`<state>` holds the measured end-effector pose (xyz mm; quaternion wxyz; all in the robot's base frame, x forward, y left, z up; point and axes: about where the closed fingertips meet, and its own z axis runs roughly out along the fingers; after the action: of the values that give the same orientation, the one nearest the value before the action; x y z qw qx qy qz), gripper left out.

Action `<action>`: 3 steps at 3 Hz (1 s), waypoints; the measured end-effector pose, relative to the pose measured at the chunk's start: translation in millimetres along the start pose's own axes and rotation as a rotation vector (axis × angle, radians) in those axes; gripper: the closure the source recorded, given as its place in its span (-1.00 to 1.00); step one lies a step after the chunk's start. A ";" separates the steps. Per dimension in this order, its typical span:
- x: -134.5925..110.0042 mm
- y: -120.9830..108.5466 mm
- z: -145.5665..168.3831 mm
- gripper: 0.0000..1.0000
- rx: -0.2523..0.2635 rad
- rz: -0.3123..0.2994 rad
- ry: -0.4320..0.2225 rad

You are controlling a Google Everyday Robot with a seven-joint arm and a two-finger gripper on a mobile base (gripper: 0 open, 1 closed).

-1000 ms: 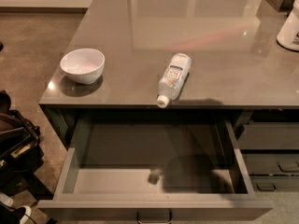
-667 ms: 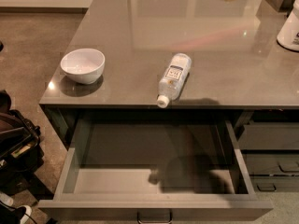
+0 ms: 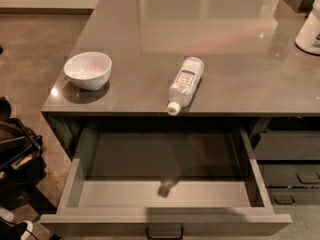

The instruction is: Place orange can into top drawer

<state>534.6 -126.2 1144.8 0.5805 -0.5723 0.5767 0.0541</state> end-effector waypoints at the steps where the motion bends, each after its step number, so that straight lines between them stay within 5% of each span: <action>1: -5.2 26.6 -4.5 1.00 0.089 0.104 -0.044; 2: 32.7 44.9 -16.1 1.00 0.119 0.173 0.016; 3: 32.7 44.9 -16.0 1.00 0.119 0.173 0.016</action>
Offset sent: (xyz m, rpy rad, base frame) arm -0.0215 0.0105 -0.0062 0.1126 0.0019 -0.0572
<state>503.2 -142.1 1099.0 0.6020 -0.4852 0.6309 0.0652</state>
